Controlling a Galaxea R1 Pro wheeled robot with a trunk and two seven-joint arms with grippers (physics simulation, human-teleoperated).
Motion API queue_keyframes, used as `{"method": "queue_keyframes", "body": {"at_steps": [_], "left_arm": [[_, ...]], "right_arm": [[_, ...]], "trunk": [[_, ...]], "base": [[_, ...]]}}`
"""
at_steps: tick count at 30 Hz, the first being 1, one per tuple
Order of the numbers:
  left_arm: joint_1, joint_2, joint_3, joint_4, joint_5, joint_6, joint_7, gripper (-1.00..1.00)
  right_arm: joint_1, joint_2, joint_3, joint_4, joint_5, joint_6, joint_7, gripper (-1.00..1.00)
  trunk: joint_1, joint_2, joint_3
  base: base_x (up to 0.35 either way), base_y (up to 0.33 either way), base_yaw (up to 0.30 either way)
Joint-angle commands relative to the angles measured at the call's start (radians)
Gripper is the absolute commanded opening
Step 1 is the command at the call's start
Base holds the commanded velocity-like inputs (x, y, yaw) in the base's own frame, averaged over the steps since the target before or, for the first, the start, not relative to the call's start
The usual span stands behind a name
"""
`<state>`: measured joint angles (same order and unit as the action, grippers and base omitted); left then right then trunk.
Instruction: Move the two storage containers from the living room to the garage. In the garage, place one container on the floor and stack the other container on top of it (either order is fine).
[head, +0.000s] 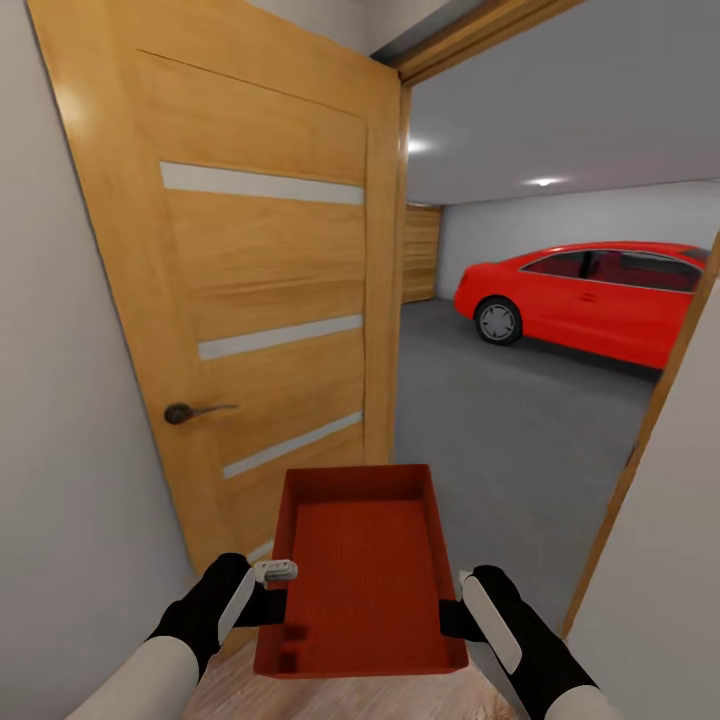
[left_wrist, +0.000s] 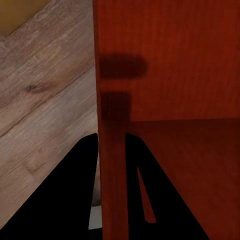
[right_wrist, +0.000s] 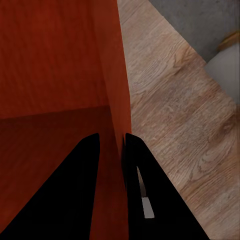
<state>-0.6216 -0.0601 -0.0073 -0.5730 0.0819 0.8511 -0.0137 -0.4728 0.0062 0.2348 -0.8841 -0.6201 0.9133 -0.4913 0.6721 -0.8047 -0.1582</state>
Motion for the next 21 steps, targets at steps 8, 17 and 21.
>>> {"method": "queue_keyframes", "body": {"at_steps": [8,17,21], "left_arm": [[0.000,0.000,0.002,-0.002,0.016,0.005,0.005,-1.00],[0.000,0.000,0.002,-0.002,0.016,0.005,0.005,-1.00],[0.000,0.000,0.001,-0.002,0.016,0.005,0.005,-1.00]], "right_arm": [[-0.001,0.000,0.000,-0.001,-0.026,-0.005,-0.007,-1.00],[-0.001,0.000,0.000,-0.001,-0.026,-0.005,-0.007,-1.00],[-0.001,0.000,0.000,-0.001,-0.026,-0.005,-0.007,-1.00]], "trunk": [[0.000,-0.001,0.005],[0.000,-0.001,0.013],[0.000,-0.001,0.016]], "base": [[0.000,0.000,-0.240],[0.000,0.000,-0.236],[0.000,0.000,-0.187]]}}
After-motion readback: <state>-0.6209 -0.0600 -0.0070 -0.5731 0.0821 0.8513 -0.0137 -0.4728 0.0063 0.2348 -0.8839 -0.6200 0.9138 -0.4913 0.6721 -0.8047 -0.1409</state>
